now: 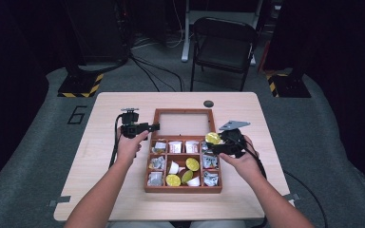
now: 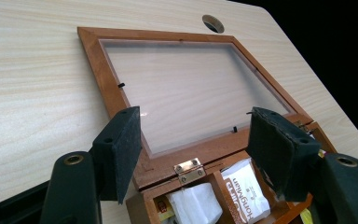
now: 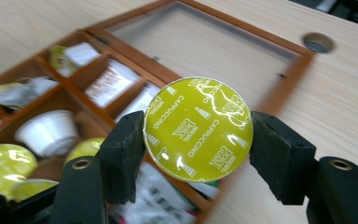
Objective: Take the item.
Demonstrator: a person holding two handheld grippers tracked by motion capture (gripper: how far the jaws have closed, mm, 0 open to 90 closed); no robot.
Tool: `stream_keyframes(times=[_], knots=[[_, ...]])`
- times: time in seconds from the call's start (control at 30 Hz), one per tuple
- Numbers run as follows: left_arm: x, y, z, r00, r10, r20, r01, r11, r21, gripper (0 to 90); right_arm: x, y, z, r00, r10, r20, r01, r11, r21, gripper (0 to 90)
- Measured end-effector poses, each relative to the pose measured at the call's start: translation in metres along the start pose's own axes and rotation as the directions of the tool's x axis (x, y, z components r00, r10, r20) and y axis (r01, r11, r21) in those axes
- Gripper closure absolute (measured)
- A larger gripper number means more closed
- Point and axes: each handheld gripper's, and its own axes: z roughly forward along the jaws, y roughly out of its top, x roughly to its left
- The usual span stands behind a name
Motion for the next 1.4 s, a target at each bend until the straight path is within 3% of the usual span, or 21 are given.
stream_keyframes(times=[0.13, 0.23, 0.27, 0.37, 0.53, 0.57, 0.67, 0.7, 0.73, 0.77, 0.8, 0.87, 1.0, 1.03, 1.13, 1.17, 1.4], knots=[[0.001, 0.000, -0.001, 1.0000, 0.001, -0.001, -0.001, 1.0000, 0.002, 34.8, -0.016, -0.008, -0.007, 0.9989, 0.028, 0.039, -0.028, 1.000, 0.002, 36.9], [0.001, 0.000, -0.002, 1.0000, -0.006, -0.002, 0.006, 1.0000, -0.001, 34.9, -0.036, -0.022, -0.011, 0.9942, 0.058, 0.090, -0.060, 0.998, 0.022, 36.9], [0.001, 0.000, -0.002, 1.0000, -0.006, -0.002, 0.006, 1.0000, -0.001, 34.9, -0.036, -0.022, -0.011, 0.9942, 0.058, 0.090, -0.060, 0.998, 0.022, 36.9], [0.001, 0.000, -0.002, 1.0000, -0.004, -0.005, 0.004, 1.0000, -0.001, 34.9, -0.054, -0.037, -0.012, 0.9866, 0.097, 0.132, -0.102, 0.994, 0.033, 36.9], [0.001, 0.000, -0.001, 1.0000, 0.000, -0.004, 0.001, 1.0000, 0.001, 34.9, -0.068, -0.050, -0.013, 0.9759, 0.138, 0.169, -0.146, 0.989, 0.035, 36.9], [0.000, 0.000, 0.000, 1.0000, -0.005, -0.002, 0.005, 1.0000, -0.004, 35.0, -0.074, -0.055, -0.012, 0.9689, 0.162, 0.187, -0.172, 0.985, 0.036, 36.9], [0.000, 0.000, 0.000, 1.0000, -0.009, -0.001, 0.009, 1.0000, -0.002, 34.9, -0.080, -0.062, -0.011, 0.9648, 0.170, 0.201, -0.182, 0.983, 0.041, 36.9], [0.000, -0.001, 0.000, 1.0000, -0.009, -0.002, 0.009, 1.0000, -0.003, 35.0, -0.086, -0.068, -0.009, 0.9587, 0.187, 0.214, -0.201, 0.978, 0.048, 36.9], [0.000, -0.001, 0.000, 1.0000, -0.009, -0.002, 0.009, 1.0000, -0.003, 34.9, -0.086, -0.068, -0.009, 0.9587, 0.187, 0.214, -0.201, 0.978, 0.048, 36.9], [0.000, -0.001, 0.000, 1.0000, -0.010, -0.003, 0.010, 0.9999, -0.003, 35.0, -0.089, -0.074, -0.008, 0.9514, 0.206, 0.229, -0.224, 0.973, 0.053, 36.8], [0.000, -0.001, 0.000, 1.0000, -0.010, -0.003, 0.010, 0.9999, -0.003, 35.0, -0.089, -0.074, -0.008, 0.9514, 0.206, 0.229, -0.224, 0.973, 0.053, 36.8], [0.000, -0.001, 0.000, 1.0000, -0.009, -0.004, 0.009, 1.0000, -0.003, 34.9, -0.096, -0.082, -0.007, 0.9431, 0.223, 0.247, -0.244, 0.968, 0.059, 36.8], [0.000, -0.001, 0.001, 0.9999, -0.012, -0.002, 0.012, 0.9999, -0.001, 35.0, -0.101, -0.087, -0.008, 0.9372, 0.233, 0.259, -0.257, 0.965, 0.060, 36.8], [0.001, -0.001, 0.001, 1.0000, -0.004, -0.002, 0.004, 1.0000, 0.007, 34.9, -0.103, -0.090, -0.008, 0.9315, 0.246, 0.268, -0.271, 0.961, 0.061, 36.9], [0.001, -0.001, 0.001, 1.0000, 0.000, -0.003, 0.000, 1.0000, 0.005, 34.9, -0.107, -0.093, -0.008, 0.9293, 0.245, 0.276, -0.273, 0.960, 0.065, 36.8], [0.000, -0.001, 0.002, 1.0000, -0.005, -0.002, 0.005, 1.0000, 0.006, 34.9, -0.106, -0.094, -0.008, 0.9232, 0.262, 0.282, -0.291, 0.954, 0.069, 36.8], [0.001, -0.001, 0.002, 1.0000, -0.002, -0.005, 0.002, 1.0000, 0.008, 35.0, -0.108, -0.098, -0.006, 0.9259, 0.251, 0.283, -0.283, 0.956, 0.078, 36.8]])
